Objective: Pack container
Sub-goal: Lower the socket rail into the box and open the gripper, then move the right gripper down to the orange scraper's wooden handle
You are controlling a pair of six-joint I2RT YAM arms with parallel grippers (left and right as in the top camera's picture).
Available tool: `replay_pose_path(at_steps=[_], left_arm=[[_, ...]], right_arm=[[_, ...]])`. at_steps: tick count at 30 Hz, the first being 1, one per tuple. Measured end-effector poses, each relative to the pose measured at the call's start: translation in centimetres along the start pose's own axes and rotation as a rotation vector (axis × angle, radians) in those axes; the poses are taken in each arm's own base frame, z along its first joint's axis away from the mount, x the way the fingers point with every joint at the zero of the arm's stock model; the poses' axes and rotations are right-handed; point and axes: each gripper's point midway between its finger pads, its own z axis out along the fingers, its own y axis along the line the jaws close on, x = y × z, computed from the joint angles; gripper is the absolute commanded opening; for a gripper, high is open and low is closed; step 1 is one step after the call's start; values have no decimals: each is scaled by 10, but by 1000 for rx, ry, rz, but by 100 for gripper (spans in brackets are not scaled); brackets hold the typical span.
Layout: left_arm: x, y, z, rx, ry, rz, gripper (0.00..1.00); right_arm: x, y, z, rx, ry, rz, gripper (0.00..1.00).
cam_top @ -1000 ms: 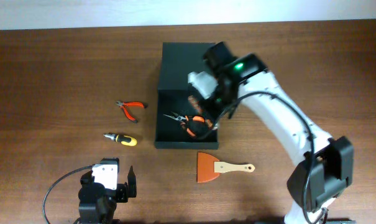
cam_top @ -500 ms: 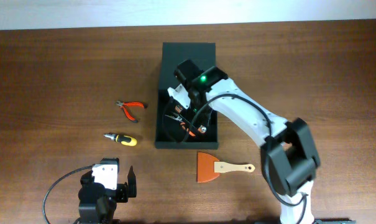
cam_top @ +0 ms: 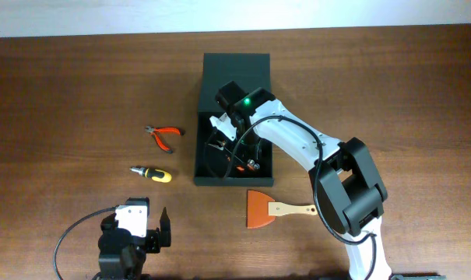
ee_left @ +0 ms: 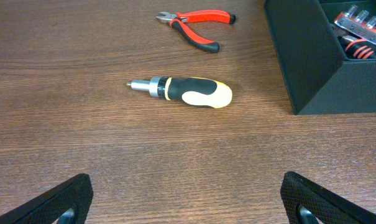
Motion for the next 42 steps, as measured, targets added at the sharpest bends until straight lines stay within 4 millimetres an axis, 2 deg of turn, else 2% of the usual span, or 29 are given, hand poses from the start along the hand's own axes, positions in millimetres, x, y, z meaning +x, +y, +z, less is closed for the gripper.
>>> replay_pose_path(at_steps=[5,9,13,19,21,23,26,32,42], left_arm=[[0,0,0,0,0,0,99],[0,0,0,0,0,0,99],[0,0,0,0,0,0,99],[0,0,0,0,0,0,99],[0,0,0,0,0,0,99],[0,0,0,0,0,0,99],[0,0,0,0,0,0,99],[0,0,0,0,0,0,99],[0,0,0,0,0,0,99]], right_arm=[[4,1,-3,-4,15,-2,72],[7,5,-25,-2,8,-1,75],[17,14,-74,9,-36,-2,87],[53,33,-161,32,-138,-17,100],[66,39,-180,44,-180,-26,99],[83,44,-190,52,-202,-27,99],[112,47,-190,72,-193,-26,99],[159,36,-160,146,-54,-14,99],[191,24,-105,172,110,-36,99]])
